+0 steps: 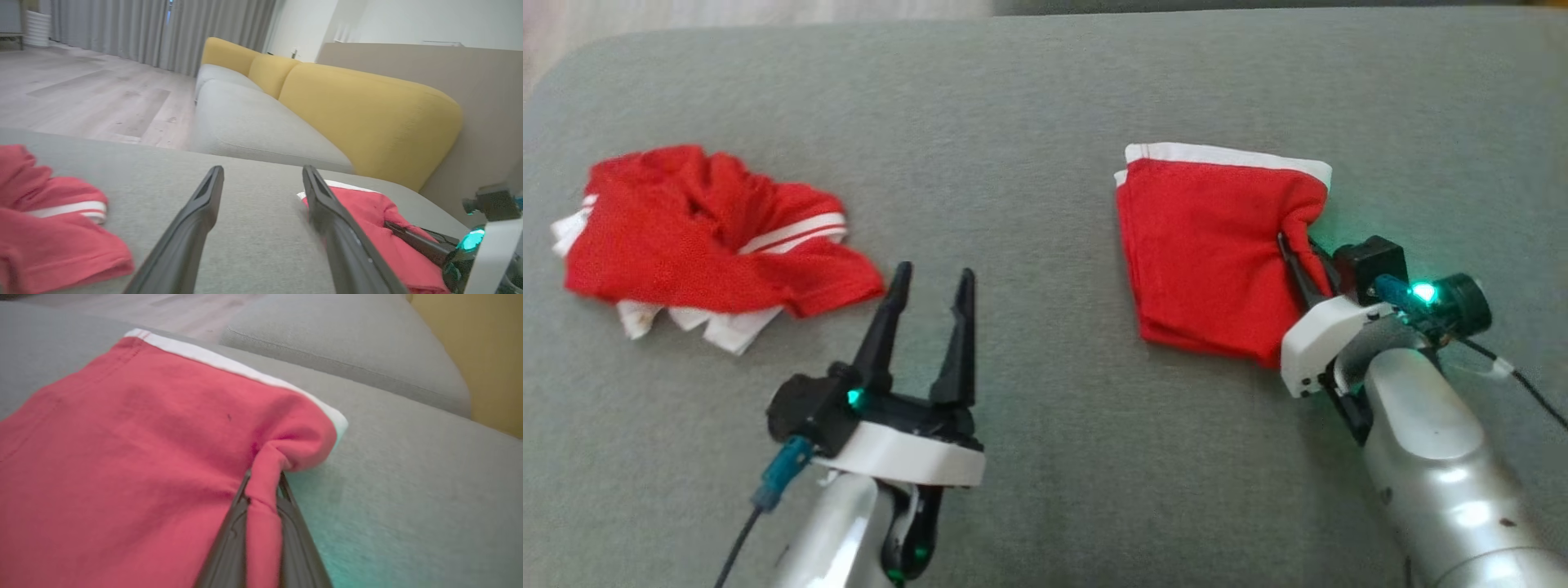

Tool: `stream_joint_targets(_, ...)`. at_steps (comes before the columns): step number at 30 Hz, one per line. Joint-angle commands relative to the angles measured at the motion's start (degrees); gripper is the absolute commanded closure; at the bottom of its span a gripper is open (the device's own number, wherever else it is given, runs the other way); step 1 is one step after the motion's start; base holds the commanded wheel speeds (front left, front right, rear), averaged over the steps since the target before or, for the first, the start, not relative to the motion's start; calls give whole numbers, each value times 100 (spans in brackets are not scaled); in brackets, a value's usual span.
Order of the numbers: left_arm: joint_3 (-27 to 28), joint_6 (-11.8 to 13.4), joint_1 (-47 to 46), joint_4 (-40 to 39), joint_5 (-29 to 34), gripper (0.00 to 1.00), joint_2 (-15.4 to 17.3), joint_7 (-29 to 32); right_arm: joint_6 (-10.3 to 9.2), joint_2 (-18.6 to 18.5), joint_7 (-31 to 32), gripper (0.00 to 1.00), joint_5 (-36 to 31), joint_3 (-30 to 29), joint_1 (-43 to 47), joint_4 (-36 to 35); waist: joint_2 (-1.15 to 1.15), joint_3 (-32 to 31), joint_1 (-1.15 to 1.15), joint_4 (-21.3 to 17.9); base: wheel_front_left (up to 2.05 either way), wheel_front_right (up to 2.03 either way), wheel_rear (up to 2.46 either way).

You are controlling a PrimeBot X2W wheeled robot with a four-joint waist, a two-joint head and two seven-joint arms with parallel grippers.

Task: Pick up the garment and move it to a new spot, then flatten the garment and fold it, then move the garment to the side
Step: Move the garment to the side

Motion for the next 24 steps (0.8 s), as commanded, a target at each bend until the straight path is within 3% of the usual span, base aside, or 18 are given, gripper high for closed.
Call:
stream_joint_targets(1,98,33,-268,-213,-32,0,23,-29,-5,-71,-47,100,-38,154,-270,-182,0,-43,0,-167,0,0,0)
stream_joint_targets(7,-230,94,-530,-329,-122,0,23,-29,-5,-850,185,100,-10,865,-454,-318,0,81,0,-529,0,0,0)
stream_joint_targets(14,-422,162,-860,-455,-207,0,23,-29,-5,-2238,624,100,699,1571,-538,-483,0,384,0,-594,0,0,0)
stream_joint_targets(20,-421,137,-986,-514,-225,0,23,-29,-5,-3280,943,100,1338,1780,-571,-533,0,590,0,-461,0,0,0)
stream_joint_targets(24,-350,119,-1019,-524,-202,0,23,-29,-5,-3649,1124,100,1530,1729,-640,-547,0,670,0,-391,0,0,0)
